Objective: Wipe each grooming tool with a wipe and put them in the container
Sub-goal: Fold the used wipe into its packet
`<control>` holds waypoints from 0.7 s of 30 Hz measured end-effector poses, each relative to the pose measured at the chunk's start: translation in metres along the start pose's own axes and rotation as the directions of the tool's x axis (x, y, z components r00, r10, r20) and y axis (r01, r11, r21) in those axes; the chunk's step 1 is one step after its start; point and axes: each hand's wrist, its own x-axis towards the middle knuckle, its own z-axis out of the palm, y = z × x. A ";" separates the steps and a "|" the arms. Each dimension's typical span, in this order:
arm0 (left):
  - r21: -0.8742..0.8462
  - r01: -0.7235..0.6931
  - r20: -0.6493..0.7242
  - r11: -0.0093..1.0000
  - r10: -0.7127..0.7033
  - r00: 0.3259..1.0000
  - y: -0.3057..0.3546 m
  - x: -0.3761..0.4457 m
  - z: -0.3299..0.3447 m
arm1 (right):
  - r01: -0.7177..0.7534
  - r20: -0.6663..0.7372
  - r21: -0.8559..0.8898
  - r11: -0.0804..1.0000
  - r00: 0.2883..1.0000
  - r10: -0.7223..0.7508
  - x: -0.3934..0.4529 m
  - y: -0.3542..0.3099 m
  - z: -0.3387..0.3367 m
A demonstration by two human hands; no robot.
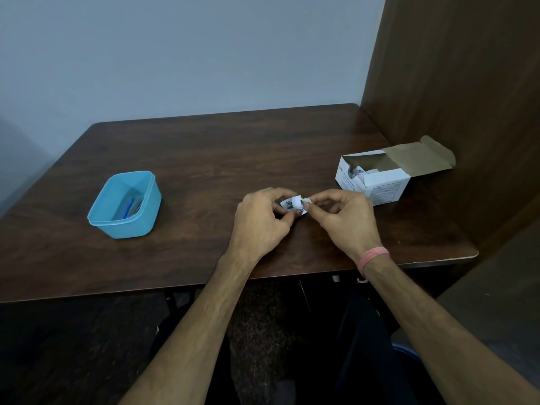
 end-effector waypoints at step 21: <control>-0.146 0.023 0.033 0.989 -0.018 0.999 -0.006 0.004 -0.005 | -0.017 -0.008 -0.014 1.000 1.000 0.017 0.002 0.000 0.000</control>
